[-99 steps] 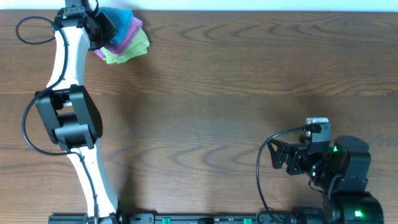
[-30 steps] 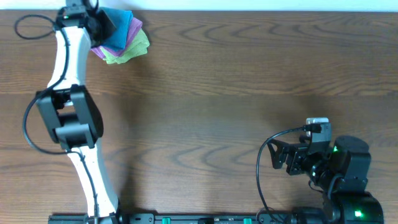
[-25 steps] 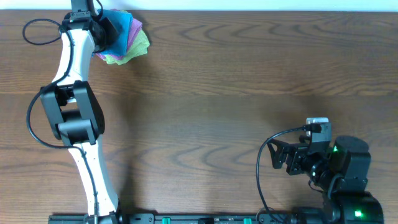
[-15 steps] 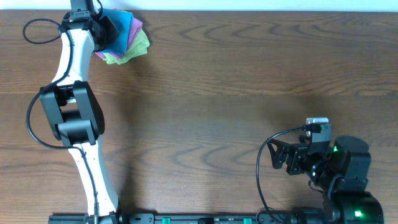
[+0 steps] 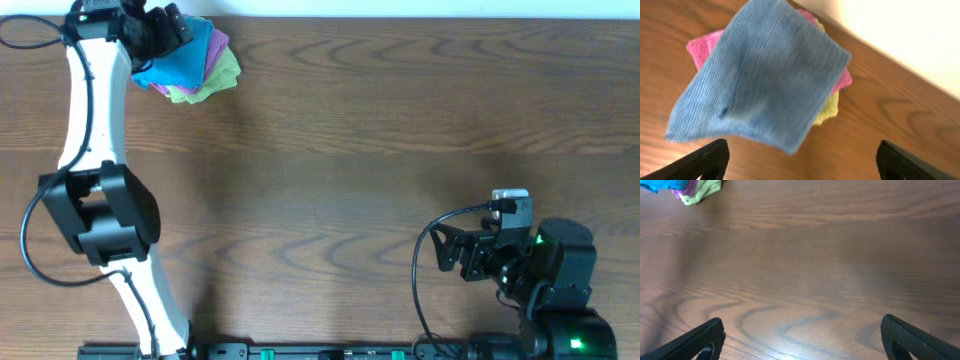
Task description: Fold the cloth
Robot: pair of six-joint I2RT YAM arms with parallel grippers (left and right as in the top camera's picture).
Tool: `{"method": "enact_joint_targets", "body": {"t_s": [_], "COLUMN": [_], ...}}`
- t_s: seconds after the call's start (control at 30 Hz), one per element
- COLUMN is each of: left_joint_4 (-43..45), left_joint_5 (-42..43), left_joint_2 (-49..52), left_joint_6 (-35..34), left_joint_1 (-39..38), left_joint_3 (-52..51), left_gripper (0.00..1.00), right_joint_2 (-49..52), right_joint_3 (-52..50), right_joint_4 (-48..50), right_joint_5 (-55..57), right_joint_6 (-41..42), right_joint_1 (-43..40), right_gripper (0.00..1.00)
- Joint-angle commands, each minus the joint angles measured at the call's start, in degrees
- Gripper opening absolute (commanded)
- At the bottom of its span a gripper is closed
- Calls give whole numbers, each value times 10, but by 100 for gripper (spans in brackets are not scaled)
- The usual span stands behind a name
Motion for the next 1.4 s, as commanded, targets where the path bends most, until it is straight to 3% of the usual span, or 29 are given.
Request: {"method": "enact_joint_targets", "body": {"t_s": [0.0,0.23,0.33,0.53,1.0,1.2,1.37], "left_joint_4": [-26,-77,-104,-167,-406,-405,-322], "left_joint_5": [2,6,64,59,-113,-121,-121], "left_joint_2": [-37,-78,-91,-131,-303,-385,-497], "left_joint_6": [18,17,19,24,54,54,54], "left_joint_1": [0,0,0,8,9,7,7], "left_joint_3": [13,13,13,13,11,-29,-169], "left_gripper": [96,95,95,95,95,95,95], "right_joint_2": [-1,-1,-1,-1,-1,-1,-1], "right_joint_3": [-2,-2,-2,-2,-2,-2,-2], "right_joint_4": [-1,-1,-1,-1,-1,-1,-1], "right_joint_5": [-6,-6,-6,-6,-6,-6,-6], "right_joint_6": [9,9,9,9,9,9,9], "right_joint_1": [-5,-5,-5,-5,-5,-5,-5], "right_gripper": [99,99,99,99,99,99,99]}}
